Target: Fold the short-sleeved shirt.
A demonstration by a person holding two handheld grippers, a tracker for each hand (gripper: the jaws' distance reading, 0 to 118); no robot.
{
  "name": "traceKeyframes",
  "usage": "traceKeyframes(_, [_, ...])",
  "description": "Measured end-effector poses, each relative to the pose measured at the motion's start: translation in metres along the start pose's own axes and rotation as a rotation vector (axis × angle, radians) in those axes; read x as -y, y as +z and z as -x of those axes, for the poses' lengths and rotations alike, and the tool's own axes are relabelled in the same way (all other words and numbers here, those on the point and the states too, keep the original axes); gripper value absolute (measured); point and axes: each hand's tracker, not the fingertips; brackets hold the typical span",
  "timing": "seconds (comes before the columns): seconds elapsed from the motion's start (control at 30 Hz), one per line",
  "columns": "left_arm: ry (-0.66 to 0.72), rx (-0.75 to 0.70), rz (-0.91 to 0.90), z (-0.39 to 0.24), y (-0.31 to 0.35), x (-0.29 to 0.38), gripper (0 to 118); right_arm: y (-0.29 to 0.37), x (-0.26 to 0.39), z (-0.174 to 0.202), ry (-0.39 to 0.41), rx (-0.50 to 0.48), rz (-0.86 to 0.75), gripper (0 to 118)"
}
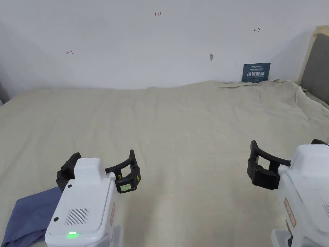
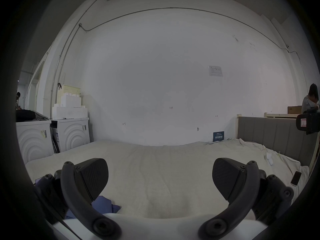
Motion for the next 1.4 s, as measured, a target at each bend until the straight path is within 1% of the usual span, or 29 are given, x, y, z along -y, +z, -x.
traceKeyframes(1.4, [-0.006,0.005,-0.003,0.0,0.001,-0.0002,118,0.0027,-0.0011,0.001,0.008,-0.004,-0.005,108])
